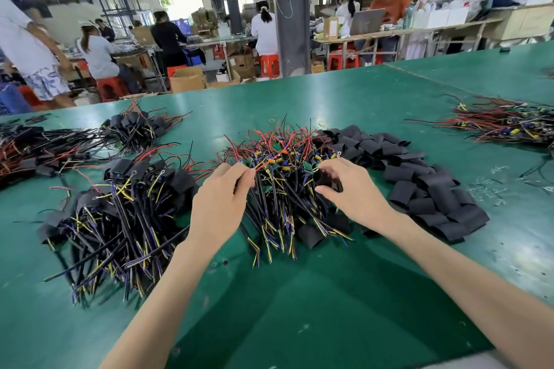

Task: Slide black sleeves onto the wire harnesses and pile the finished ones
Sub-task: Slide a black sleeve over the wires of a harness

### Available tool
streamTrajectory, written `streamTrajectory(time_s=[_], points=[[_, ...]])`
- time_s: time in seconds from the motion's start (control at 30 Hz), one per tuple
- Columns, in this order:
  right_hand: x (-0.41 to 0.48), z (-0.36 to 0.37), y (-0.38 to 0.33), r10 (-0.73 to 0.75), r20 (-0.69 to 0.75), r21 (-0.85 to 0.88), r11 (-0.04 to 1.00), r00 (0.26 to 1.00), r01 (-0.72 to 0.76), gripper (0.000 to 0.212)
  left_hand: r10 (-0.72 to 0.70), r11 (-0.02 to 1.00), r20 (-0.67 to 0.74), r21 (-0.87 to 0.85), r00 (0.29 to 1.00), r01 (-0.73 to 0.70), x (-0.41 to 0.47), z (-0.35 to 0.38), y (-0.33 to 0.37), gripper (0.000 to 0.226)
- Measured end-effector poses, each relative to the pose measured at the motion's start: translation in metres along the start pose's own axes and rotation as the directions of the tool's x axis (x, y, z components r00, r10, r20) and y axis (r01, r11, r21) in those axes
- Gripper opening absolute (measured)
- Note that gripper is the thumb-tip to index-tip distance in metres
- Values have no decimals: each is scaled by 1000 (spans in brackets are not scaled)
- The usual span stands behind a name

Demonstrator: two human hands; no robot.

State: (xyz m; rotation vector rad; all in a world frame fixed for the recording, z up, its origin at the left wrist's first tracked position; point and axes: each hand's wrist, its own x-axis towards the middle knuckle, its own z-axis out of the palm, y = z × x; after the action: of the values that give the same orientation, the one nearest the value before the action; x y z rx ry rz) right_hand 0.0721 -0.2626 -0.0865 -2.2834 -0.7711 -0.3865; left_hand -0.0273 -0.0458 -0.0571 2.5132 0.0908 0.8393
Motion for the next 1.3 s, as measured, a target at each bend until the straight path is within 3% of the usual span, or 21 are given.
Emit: streamTrajectory(time_s=[0.57, 0.97, 1.13, 1.3], points=[[0, -7, -8, 79, -99, 174, 983, 992, -61, 40, 105, 994, 123, 26, 987, -109, -13, 2, 1, 22], [1, -14, -9, 13, -165, 257, 966, 986, 30, 54, 141, 978, 223, 123, 965, -171, -14, 1, -2, 29], [0, -13, -3, -120, -146, 114, 984, 982, 137, 55, 135, 977, 215, 135, 967, -166, -13, 2, -2, 28], [0, -8, -6, -374, -75, -210, 912, 924, 353, 49, 162, 980, 180, 83, 970, -179, -18, 3, 3, 22]])
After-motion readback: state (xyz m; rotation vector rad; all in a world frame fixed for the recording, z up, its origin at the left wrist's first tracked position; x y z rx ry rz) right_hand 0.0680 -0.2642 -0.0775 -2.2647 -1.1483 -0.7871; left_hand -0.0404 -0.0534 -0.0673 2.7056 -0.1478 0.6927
